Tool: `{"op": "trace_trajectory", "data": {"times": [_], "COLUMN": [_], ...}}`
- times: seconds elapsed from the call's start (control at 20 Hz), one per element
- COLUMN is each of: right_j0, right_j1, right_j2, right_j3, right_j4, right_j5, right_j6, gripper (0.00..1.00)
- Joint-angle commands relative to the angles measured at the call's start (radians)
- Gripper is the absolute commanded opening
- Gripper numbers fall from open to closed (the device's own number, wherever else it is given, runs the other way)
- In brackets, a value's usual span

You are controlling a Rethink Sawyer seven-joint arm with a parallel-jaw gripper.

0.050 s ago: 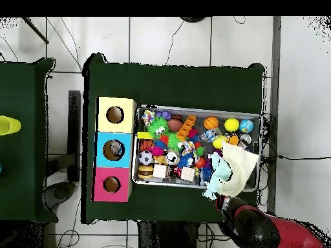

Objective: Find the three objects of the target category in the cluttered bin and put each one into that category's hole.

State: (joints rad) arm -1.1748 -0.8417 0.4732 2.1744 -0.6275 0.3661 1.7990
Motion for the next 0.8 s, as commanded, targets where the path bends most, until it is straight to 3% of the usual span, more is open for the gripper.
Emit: {"op": "trace_trajectory", "data": {"times": [0.05,0.8], "right_j0": [0.032,0.038], "right_j1": [-0.031,-0.031], "right_j2": [0.084,0.140], "right_j3": [-0.034,-0.042], "right_j4": [0.021,0.032], "right_j5": [0.102,0.096], "right_j6": [-0.081,-0.081], "gripper": [1.00,1.00]}}
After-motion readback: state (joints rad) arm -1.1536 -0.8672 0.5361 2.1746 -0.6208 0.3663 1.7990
